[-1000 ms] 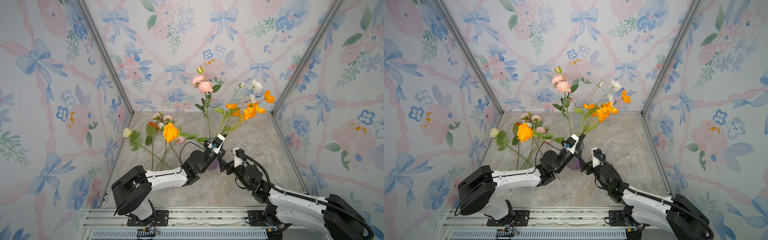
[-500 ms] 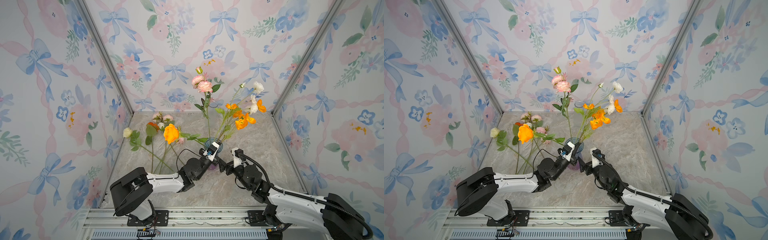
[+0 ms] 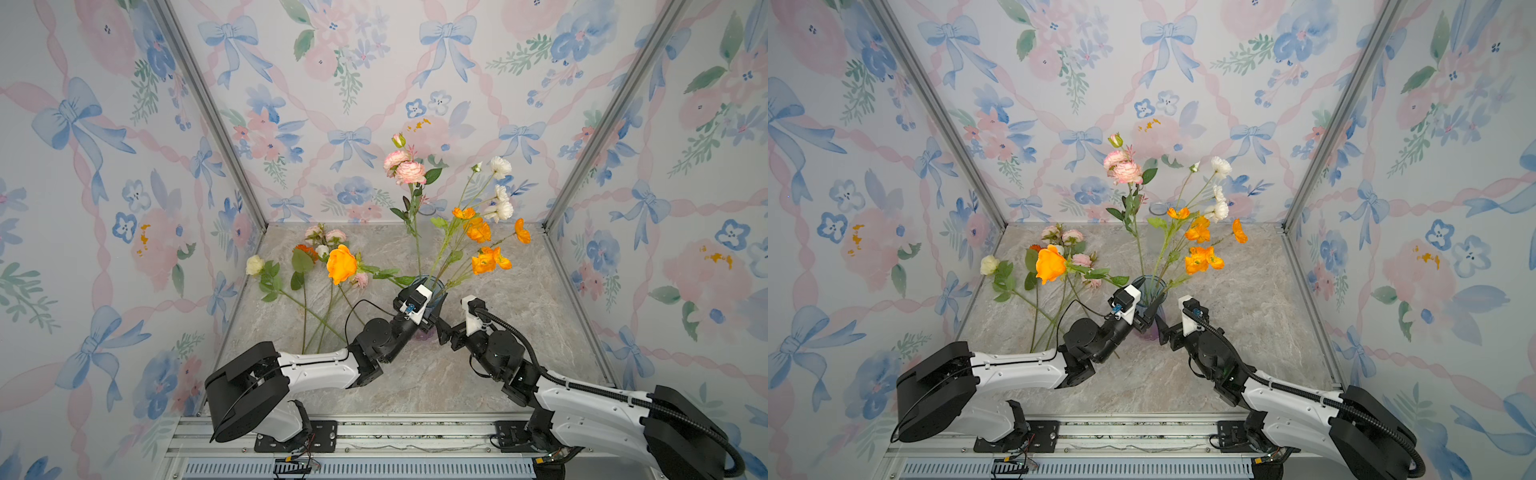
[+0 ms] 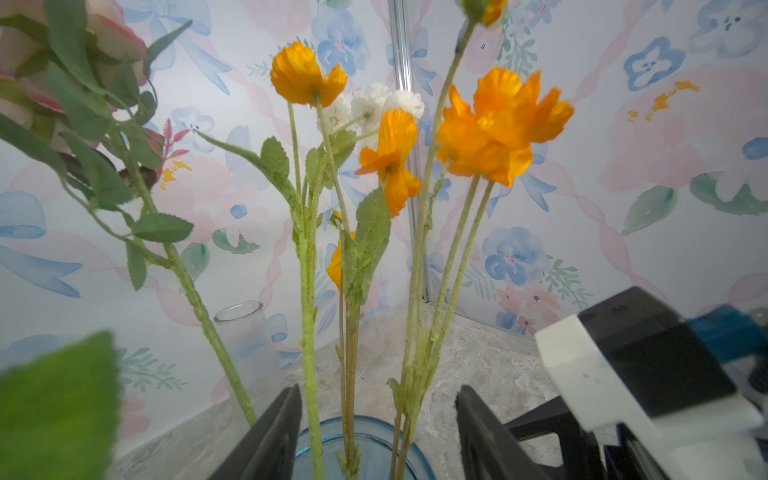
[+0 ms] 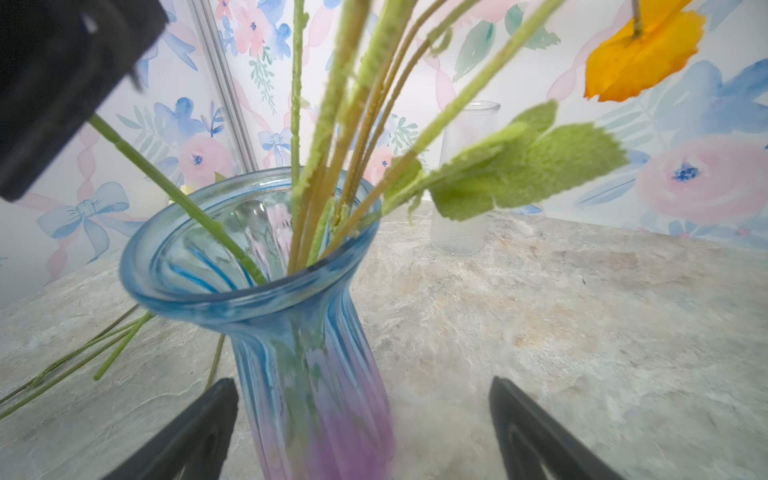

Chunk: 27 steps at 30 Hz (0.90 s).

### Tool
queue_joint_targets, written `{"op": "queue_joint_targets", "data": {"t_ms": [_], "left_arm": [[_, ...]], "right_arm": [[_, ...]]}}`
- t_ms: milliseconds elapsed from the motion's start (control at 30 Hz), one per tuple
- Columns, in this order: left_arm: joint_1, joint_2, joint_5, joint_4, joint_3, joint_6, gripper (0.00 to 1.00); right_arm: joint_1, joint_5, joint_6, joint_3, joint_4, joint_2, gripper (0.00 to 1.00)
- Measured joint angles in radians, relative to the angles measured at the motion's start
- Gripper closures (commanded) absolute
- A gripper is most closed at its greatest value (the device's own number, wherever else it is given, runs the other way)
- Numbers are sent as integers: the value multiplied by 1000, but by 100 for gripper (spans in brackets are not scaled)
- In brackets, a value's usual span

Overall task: Arrange the flowers into the vase
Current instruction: 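Push the poppy stems down into the vase with the left gripper, then open the left gripper and draw it back from the vase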

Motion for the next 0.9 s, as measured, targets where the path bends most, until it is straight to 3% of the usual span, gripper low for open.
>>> {"op": "queue_joint_targets", "data": {"t_ms": [133, 167, 300, 567, 900], "left_arm": [[0, -104, 56, -14, -40, -3, 14], [0, -138, 72, -38, -46, -5, 2], [0, -277, 140, -208, -47, -15, 2], [-1, -495, 262, -821, 95, 5, 2], [-5, -627, 198, -1147, -23, 111, 2]], "right_arm": [[27, -2, -50, 0, 33, 4, 3], [38, -1, -69, -1, 43, 5, 3], [91, 13, -145, -9, 73, 3, 3], [103, 19, -196, -15, 50, -68, 3], [31, -65, -196, -10, 119, 147, 3]]}}
